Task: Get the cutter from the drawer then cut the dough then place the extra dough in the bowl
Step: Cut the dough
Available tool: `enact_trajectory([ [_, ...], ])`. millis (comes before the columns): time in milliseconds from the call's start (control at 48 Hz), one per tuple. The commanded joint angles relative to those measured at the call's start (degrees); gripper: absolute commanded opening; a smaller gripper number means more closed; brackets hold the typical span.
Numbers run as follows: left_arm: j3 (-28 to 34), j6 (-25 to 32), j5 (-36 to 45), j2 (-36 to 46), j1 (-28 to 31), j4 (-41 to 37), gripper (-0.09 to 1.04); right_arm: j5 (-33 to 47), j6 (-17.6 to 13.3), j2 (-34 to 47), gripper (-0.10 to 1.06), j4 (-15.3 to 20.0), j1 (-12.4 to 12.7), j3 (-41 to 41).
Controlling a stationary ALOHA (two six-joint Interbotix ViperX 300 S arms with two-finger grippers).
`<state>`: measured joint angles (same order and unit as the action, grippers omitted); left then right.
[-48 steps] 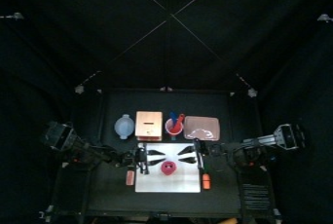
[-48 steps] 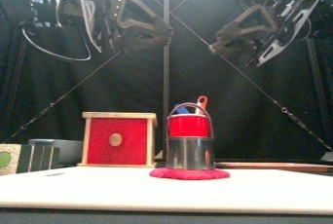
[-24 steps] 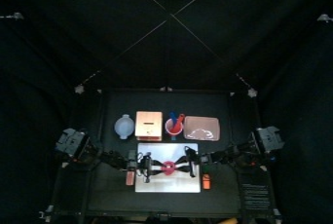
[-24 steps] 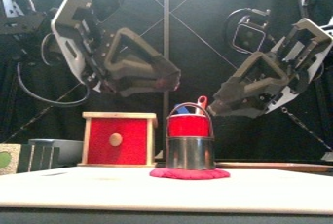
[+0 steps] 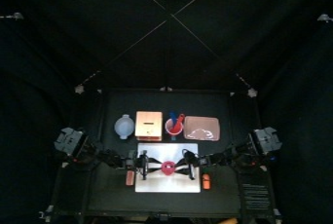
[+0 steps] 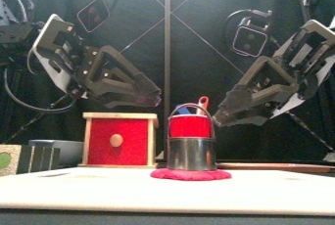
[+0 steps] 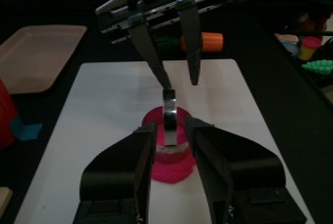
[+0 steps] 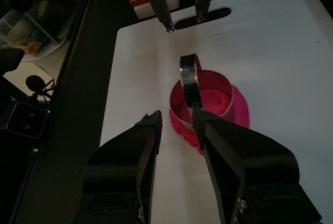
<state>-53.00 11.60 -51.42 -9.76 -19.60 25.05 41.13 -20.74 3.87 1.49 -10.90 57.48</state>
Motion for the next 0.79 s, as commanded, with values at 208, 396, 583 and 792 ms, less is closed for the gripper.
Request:
enact_trajectory([
  [208,1.0,-0.1,-0.1,1.0,0.1,0.3,0.84,-4.2,0.1,-6.4,0.76,-0.1,2.0,-0.4],
  [396,3.1,-0.3,0.5,-1.4,0.2,0.4,0.85,-5.5,0.2,-5.6,0.82,0.0,2.0,-0.7],
  [583,5.1,-0.2,0.5,-4.7,0.5,1.4,0.85,-5.5,0.4,-3.3,0.82,-0.1,2.0,-1.7],
  [792,5.9,-0.1,0.8,-5.7,1.7,1.4,0.84,-5.5,0.4,-1.0,0.82,-0.4,2.1,-3.2],
])
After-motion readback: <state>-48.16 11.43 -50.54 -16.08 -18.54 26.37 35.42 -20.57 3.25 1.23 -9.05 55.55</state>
